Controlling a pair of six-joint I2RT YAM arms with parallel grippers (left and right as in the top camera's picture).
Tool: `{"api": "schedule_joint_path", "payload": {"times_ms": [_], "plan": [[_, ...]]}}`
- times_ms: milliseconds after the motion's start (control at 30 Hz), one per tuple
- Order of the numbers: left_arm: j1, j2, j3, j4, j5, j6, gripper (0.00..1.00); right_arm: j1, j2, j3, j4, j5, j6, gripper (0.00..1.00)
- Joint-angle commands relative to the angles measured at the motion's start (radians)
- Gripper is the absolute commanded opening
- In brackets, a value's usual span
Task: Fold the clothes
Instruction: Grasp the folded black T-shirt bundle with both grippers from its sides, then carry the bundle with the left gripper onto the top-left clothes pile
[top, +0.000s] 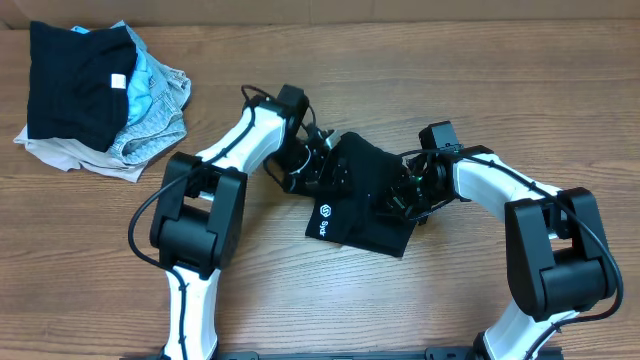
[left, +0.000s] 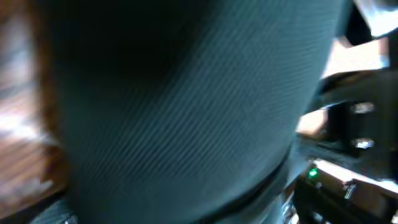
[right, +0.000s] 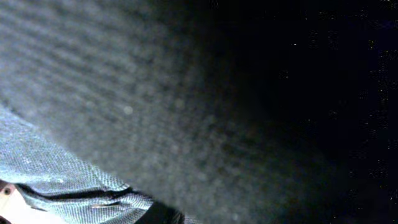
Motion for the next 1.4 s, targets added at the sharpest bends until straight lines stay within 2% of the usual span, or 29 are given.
{"api": "schedule_joint_path", "payload": {"times_ms": [0, 33, 100, 167, 200, 233, 367, 500, 567, 600, 733, 867, 1033, 1167, 1233, 1367], "plan": [[-0.015, -0.016, -0.079, 0.08, 0.178, 0.011, 0.9, -0.003, 0.029, -0.025, 0.004, 0.047, 0.007, 0.17], [-0.023, -0.016, -0.092, 0.091, 0.172, 0.0, 0.85, -0.003, 0.029, -0.025, 0.003, 0.047, 0.006, 0.17], [-0.035, -0.016, -0.105, 0.106, 0.164, 0.0, 0.63, -0.003, 0.029, -0.025, 0.003, 0.047, 0.006, 0.17], [-0.039, -0.016, -0.107, 0.127, 0.163, -0.006, 0.25, -0.003, 0.028, -0.025, 0.004, 0.042, -0.012, 0.17], [-0.039, -0.016, -0.107, 0.141, 0.148, -0.023, 0.12, -0.003, 0.027, -0.023, 0.003, 0.039, -0.023, 0.2], [-0.039, -0.016, -0.106, 0.149, 0.124, -0.043, 0.04, -0.003, 0.024, -0.023, 0.001, 0.024, -0.04, 0.2], [-0.014, -0.016, -0.065, 0.096, -0.037, -0.074, 0.04, -0.003, -0.03, 0.005, -0.072, 0.029, -0.097, 0.19], [0.05, -0.017, 0.097, -0.078, -0.058, -0.001, 0.04, -0.006, -0.15, 0.054, -0.184, 0.111, -0.151, 0.19], [0.102, -0.017, 0.232, -0.193, -0.064, 0.024, 0.04, -0.013, -0.22, 0.08, -0.223, 0.129, -0.175, 0.2], [0.175, -0.017, 0.401, -0.293, -0.066, 0.039, 0.04, -0.022, -0.283, 0.095, -0.232, 0.127, -0.193, 0.22], [0.346, -0.017, 0.71, -0.383, -0.061, 0.038, 0.04, -0.039, -0.37, 0.1, -0.227, 0.129, -0.192, 0.25], [0.544, -0.017, 0.925, -0.35, -0.062, 0.027, 0.04, -0.039, -0.382, 0.1, -0.229, 0.136, -0.192, 0.25], [0.801, -0.007, 0.93, -0.17, -0.014, -0.044, 0.04, -0.039, -0.381, 0.1, -0.224, 0.145, -0.192, 0.25], [0.885, 0.028, 0.842, -0.071, 0.058, -0.044, 0.04, -0.039, -0.381, 0.1, -0.223, 0.152, -0.192, 0.25], [0.904, 0.062, 0.819, -0.021, 0.157, -0.06, 0.04, -0.039, -0.381, 0.1, -0.225, 0.16, -0.192, 0.26], [0.9, 0.057, 0.827, 0.102, 0.319, -0.181, 0.04, -0.039, -0.381, 0.1, -0.227, 0.166, -0.192, 0.25]]}}
